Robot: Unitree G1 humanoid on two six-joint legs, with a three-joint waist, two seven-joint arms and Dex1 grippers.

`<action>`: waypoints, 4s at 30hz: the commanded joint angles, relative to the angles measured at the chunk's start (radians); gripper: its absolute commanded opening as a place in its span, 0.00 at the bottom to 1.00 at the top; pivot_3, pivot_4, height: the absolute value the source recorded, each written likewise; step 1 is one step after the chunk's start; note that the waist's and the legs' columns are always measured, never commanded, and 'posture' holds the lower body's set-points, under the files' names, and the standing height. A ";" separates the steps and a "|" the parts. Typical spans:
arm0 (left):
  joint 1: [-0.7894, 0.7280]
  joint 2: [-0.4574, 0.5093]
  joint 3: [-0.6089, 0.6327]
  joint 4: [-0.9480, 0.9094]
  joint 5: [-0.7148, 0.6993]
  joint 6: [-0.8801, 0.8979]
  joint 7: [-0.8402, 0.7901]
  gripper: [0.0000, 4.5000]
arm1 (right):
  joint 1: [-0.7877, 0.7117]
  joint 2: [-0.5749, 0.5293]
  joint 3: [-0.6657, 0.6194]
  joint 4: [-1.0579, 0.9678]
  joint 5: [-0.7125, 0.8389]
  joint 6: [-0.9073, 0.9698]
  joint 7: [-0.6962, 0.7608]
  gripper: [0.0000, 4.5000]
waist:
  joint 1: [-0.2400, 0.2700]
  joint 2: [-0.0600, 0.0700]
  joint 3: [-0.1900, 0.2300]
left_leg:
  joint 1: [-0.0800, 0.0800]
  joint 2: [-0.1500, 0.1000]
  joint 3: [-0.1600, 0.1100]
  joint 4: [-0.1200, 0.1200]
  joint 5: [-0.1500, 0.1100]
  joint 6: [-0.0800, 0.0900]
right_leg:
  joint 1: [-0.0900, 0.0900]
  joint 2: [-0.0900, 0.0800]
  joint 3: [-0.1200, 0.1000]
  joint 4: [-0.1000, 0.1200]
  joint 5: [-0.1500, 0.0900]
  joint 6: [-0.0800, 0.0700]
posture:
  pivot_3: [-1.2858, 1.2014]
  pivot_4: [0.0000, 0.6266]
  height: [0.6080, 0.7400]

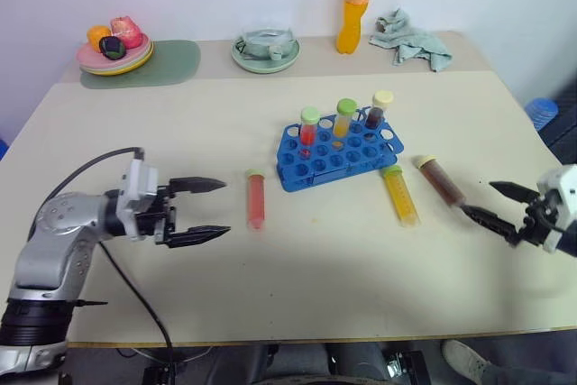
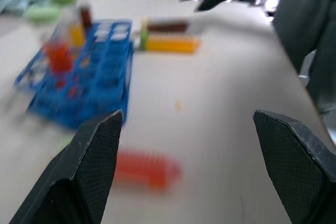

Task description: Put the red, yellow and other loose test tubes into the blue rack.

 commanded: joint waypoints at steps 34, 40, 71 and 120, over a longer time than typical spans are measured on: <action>0.076 0.020 0.016 -0.160 -0.009 0.039 0.120 0.90 | -0.813 -0.094 0.701 0.324 -0.260 0.583 0.065 1.00 | -0.001 0.003 0.002 | -0.003 0.000 0.001 0.001 0.000 0.000 | -0.003 0.000 0.000 0.000 0.002 0.003 | 0.52 0.24 0.99; 0.097 0.026 0.024 -0.177 -0.009 0.035 0.134 0.90 | -0.848 -0.063 0.741 0.436 -0.334 0.518 0.103 1.00 | -0.002 0.003 0.002 | -0.003 0.000 0.001 0.001 0.000 0.000 | -0.003 0.000 0.000 0.000 0.002 0.003 | 0.52 0.24 0.99; 0.120 0.008 0.003 -0.201 -0.003 0.013 0.158 0.90 | -0.638 -0.079 0.480 0.063 -0.294 0.422 0.165 0.26 | -0.016 0.003 0.002 | -0.003 0.000 0.001 0.001 0.000 0.000 | -0.004 0.001 0.000 0.003 0.002 0.003 | 0.52 0.24 0.99; 0.088 0.009 0.023 -0.209 -0.015 0.030 0.228 0.90 | -0.508 0.654 0.128 0.461 -0.071 -0.738 -0.202 0.26 | -0.023 0.003 0.002 | 0.005 0.000 0.001 -0.001 0.003 -0.003 | -0.002 0.005 0.003 0.014 0.002 0.003 | 0.52 0.24 0.99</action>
